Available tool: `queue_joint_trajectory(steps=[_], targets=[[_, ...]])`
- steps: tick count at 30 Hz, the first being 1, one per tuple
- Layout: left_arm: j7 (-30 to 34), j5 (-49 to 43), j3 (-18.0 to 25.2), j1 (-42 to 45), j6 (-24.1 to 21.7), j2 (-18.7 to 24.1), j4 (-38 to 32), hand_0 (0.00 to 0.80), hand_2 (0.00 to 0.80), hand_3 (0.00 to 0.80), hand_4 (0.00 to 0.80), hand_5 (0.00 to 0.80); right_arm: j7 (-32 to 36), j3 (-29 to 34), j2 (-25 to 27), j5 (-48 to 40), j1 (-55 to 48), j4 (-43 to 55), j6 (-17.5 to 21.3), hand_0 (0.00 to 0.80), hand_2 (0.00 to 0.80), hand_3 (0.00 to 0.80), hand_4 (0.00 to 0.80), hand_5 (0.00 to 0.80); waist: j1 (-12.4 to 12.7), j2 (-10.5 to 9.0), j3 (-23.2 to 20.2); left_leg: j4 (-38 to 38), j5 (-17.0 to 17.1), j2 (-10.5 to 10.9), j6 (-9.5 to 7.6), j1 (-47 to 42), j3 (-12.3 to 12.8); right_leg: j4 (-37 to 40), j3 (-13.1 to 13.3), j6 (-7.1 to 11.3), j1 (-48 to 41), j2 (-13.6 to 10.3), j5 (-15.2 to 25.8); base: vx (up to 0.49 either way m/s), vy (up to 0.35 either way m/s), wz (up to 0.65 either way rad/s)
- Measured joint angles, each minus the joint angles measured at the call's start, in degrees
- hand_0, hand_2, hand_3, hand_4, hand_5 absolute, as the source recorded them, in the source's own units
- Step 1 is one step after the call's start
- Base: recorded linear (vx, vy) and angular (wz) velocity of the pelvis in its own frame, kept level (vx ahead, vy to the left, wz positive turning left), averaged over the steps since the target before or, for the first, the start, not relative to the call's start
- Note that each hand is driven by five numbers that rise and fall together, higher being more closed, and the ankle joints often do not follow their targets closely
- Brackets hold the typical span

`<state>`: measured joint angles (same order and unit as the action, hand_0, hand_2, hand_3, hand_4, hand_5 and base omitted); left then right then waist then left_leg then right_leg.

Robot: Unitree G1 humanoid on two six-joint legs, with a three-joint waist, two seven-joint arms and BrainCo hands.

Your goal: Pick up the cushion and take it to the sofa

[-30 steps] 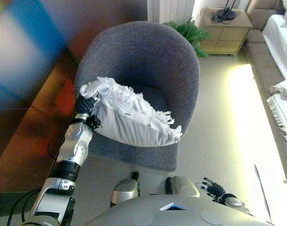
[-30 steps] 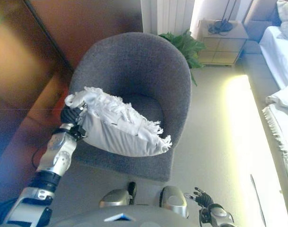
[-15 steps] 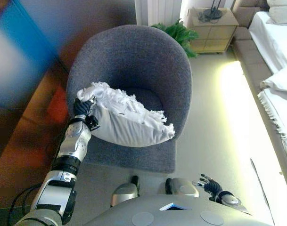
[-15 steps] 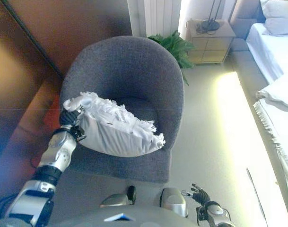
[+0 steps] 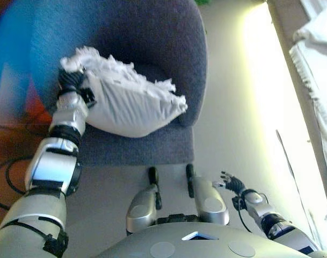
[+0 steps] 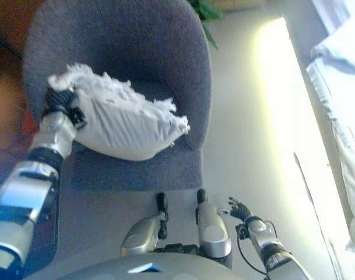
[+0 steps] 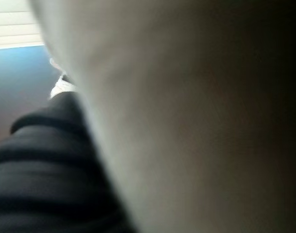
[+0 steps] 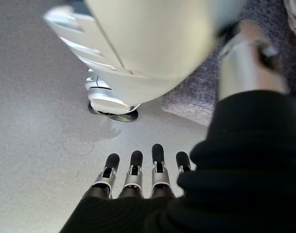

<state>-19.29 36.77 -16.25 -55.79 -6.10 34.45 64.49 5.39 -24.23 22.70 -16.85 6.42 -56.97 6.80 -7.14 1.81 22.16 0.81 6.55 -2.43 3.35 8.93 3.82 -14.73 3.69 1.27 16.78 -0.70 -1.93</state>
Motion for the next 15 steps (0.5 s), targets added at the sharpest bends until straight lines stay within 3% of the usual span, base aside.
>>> queue_joint_trajectory(steps=[4, 5, 6, 7, 11, 15], targets=[[-1.7, 0.11, -0.89, -7.19, -0.51, 1.03, 1.88, 0.8, 0.8, 0.8, 0.8, 0.8, -1.1, -1.48, 0.42, -1.97, 2.76, 2.24, -0.02, 0.0, 0.0, 0.0, 0.0, 0.0, -0.6, -0.81, 4.54, 0.57, 0.88, -0.23, -0.22, 2.15, 0.76, 3.3, 0.75, 0.21, 1.06, 0.3, 3.11, -0.073, 0.053, -0.13], [-2.16, 0.29, -1.04, -8.3, -0.56, 1.04, 2.16, 0.577, 0.577, 0.577, 0.577, 0.577, -1.25, -1.74, 0.42, -2.19, 3.17, 2.4, -0.02, 0.0, 0.0, 0.0, 0.0, 0.0, -1.19, -0.92, 4.78, 0.7, 1.04, -0.18, -0.33, 2.86, 0.74, 3.93, 0.77, 0.31, 1.39, 0.25, 3.53, -0.051, 0.063, 0.0], [-2.71, 0.44, -1.08, -9.31, -0.62, 1.19, 2.26, 0.078, 0.078, 0.078, 0.078, 0.078, -1.59, -2.24, 0.42, -2.76, 3.66, 2.64, -0.03, 0.0, 0.0, 0.0, 0.0, 0.0, -1.61, -1.11, 5.11, 0.93, 1.18, -0.09, -0.43, 3.23, 0.75, 4.61, 0.82, 0.39, 1.61, 0.19, 3.94, -0.036, 0.056, -0.01], [-3.23, 0.59, -1.26, -10.22, -0.76, 1.19, 2.26, 0.0, 0.0, 0.0, 0.0, 0.0, -1.93, -2.32, 0.42, -3.16, 3.82, 3.01, -0.02, 0.0, 0.0, 0.0, 0.0, 0.0, -1.72, -1.22, 5.44, 1.18, 1.27, -0.05, -0.54, 3.39, 0.8, 5.24, 0.87, 0.46, 1.67, 0.16, 4.3, -0.03, 0.046, -0.03], [-6.95, 0.62, -4.71, -14.54, -1.32, 0.96, 1.95, 0.0, 0.0, 0.0, 0.0, 0.0, -2.39, -2.78, 0.48, -4.31, 3.84, 4.54, -0.03, 0.0, 0.0, 0.0, 0.0, 0.0, -2.07, -1.62, 5.68, 2.81, 2.05, 0.12, -0.84, 4.07, 0.87, 6.61, 0.75, 0.43, 2.47, 0.03, 5.1, -0.031, 0.038, -0.01], [-10.88, 1.19, -5.29, -17.01, -4.38, 0.63, -0.01, 0.0, 0.0, 0.0, 0.0, 0.0, -2.91, -3.53, 0.45, -5.12, 4.63, 6.02, 0.02, 0.0, 0.0, 0.0, 0.0, 0.0, -3.16, -2.15, 6.12, 3.01, 2.32, 0.45, -1.03, 5.31, 0.9, 6.74, 0.47, 0.42, 3.69, -0.33, 5.11, -0.012, 0.016, 0.02]])
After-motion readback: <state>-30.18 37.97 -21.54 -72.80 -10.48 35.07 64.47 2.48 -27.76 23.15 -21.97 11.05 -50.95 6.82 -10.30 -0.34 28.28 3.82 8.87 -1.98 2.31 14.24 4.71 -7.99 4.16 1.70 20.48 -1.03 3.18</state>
